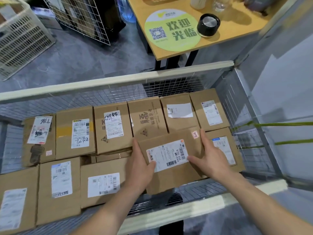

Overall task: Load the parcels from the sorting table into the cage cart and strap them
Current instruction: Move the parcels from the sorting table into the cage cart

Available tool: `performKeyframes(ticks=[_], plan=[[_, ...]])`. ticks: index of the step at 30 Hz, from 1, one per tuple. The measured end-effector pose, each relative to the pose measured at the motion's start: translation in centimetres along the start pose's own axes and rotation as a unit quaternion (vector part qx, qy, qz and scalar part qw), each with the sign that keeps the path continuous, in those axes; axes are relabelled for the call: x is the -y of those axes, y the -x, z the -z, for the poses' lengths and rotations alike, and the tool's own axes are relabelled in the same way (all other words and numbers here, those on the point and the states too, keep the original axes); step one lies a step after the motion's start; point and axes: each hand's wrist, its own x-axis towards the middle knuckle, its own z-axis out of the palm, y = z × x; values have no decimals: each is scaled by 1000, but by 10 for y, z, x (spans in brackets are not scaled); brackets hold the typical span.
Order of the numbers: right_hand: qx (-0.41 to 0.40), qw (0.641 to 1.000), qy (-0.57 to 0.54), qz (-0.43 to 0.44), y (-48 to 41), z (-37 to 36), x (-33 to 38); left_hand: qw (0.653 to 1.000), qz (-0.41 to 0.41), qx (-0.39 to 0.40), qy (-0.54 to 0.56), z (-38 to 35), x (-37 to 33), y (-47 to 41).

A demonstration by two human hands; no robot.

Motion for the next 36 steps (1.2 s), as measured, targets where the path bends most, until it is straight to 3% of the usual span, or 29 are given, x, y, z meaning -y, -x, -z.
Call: performKeyframes(ticks=[10,24,36], plan=[[76,997,11,-30,-13,-46,-37,996,1,59,-69,-40,44,-12],[117,993,-24,9,-54,-117,-34,992,-2,52,-115,-47,98,-49],[163,984,73,22,-70,-138,-36,977,17,36,-210,-50,114,-53]])
